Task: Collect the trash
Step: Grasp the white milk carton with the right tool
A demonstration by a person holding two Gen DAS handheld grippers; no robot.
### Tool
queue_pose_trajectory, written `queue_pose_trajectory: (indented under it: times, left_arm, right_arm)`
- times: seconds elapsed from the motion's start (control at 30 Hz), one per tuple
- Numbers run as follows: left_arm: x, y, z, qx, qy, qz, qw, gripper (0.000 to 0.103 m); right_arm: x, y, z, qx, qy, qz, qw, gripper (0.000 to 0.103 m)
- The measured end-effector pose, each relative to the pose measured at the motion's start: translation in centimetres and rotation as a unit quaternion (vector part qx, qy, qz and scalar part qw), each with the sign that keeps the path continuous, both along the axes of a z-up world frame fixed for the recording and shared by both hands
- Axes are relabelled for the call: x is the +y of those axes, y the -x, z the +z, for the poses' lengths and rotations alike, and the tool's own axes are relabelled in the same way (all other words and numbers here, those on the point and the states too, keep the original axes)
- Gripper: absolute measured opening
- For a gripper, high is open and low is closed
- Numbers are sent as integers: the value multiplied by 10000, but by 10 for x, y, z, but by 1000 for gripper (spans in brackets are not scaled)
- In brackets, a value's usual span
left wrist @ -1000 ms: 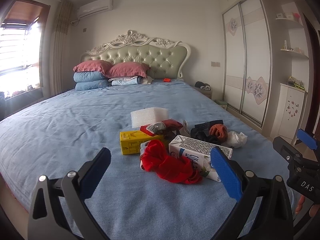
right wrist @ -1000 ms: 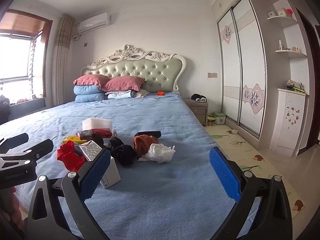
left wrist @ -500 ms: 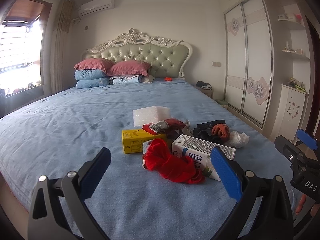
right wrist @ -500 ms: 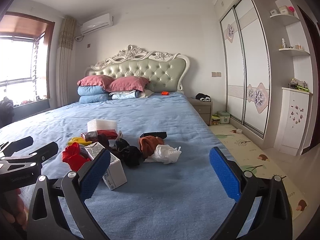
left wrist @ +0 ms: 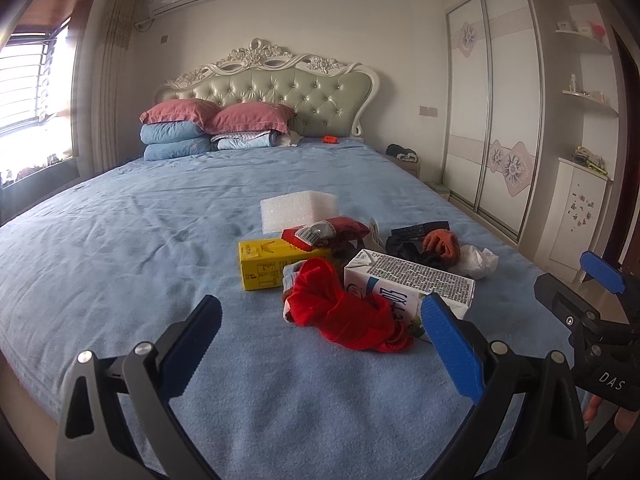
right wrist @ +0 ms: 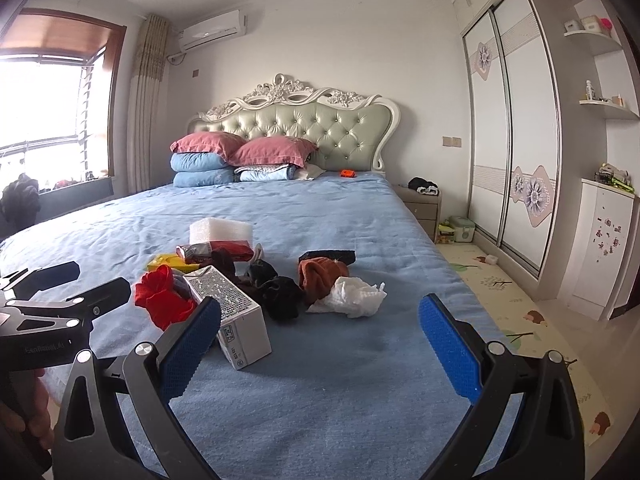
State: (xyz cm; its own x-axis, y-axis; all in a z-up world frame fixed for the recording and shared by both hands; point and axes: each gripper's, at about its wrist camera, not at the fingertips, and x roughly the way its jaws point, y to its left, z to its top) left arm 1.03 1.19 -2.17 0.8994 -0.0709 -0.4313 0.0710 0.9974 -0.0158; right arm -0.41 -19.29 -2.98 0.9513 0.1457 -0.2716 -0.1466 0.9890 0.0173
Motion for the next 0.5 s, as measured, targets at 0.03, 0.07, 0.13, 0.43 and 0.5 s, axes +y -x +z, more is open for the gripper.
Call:
queue_pose_trajectory:
  times: [0.03,0.07,0.13,0.43,0.5]
  left_arm:
    - [3,-2,-1,98,63,-52,9999,100]
    - [6,-5,-1,227,171,-141,9995,99]
    - [13,-8,-3,425,463,-339,9974,100]
    - [22,-22,-10,673,491,-269,9962,99]
    - [22,-26,-13,737,453,-258,9959,100]
  right_arm:
    - [2,-2,0,43,27,81,10000,95]
    - [4,-4,0,91,72,167,9998,95]
    - [11,-11,-2,218,214,383,9988,95]
    - [40,-43,-9,881,711,1282,9853,79]
    - [44,-52,-11,1053,804,1431,9808,78]
